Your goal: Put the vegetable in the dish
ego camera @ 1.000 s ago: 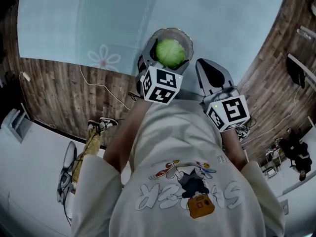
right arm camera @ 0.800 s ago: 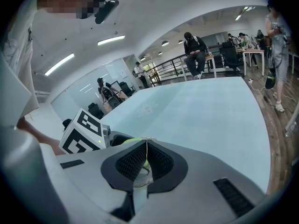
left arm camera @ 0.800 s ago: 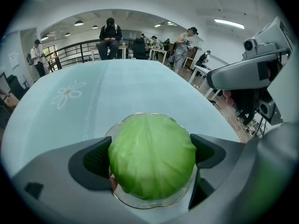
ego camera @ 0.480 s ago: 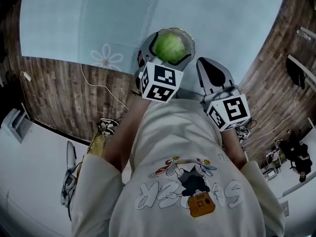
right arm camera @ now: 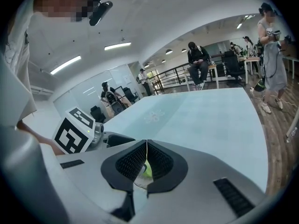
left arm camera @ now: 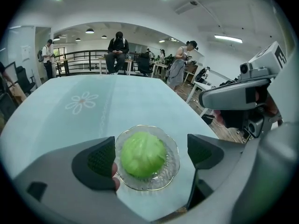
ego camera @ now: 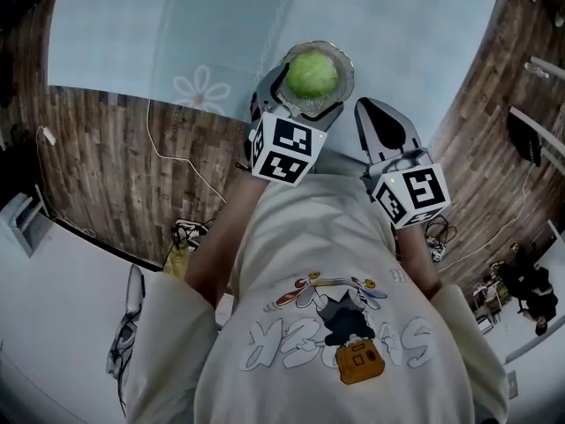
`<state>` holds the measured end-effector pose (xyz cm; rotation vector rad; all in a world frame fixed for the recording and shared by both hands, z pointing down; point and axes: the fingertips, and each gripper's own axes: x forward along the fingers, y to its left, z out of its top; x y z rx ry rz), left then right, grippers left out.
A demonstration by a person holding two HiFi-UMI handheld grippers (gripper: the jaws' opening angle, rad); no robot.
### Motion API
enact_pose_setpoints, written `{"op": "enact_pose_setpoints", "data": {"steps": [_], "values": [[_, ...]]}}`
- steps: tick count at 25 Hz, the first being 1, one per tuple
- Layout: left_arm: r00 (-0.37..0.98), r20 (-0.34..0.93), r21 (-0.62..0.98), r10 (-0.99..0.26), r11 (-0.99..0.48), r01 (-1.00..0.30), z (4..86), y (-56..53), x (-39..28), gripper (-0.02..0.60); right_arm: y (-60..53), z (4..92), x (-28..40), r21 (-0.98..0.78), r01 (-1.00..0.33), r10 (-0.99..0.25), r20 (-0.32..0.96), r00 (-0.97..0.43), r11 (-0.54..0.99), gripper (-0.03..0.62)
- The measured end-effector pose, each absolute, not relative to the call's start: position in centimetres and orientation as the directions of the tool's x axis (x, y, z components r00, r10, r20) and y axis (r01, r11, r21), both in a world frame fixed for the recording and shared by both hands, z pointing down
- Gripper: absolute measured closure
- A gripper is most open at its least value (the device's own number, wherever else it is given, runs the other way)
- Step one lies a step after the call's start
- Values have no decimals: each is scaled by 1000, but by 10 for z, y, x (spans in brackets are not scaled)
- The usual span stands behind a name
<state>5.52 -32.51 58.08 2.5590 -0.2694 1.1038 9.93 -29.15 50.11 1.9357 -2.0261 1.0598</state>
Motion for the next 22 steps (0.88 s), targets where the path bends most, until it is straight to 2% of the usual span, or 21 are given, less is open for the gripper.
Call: {"op": "enact_pose_setpoints", "data": {"steps": [6,11,15,18,19,22], "values": [[713,698,228,-62,-925,-304,554,-314,35,148,-283,479,86,-365,-928,-844,518,-141,-69,571],[728,678,194,-105,-929,-315,530,-302,9,315,-276,459,69,-349,-935,-863,489,-131,-56,571],[736,662,173,-142,-927,-334,514,-291,-16,392,-269,443,51,-332,-942,-877,465,-123,-44,571],[750,638,170,-177,-917,-361,503,-284,-32,542,-262,431,40,-321,-946,-893,439,-101,-51,571],[762,624,189,-174,-912,-363,496,-281,-37,572,-258,427,36,-317,-947,-899,429,-91,-56,571],[811,568,305,-141,-879,-367,470,-267,-52,574,-242,417,17,-308,-949,-908,414,-72,-66,571]]}}
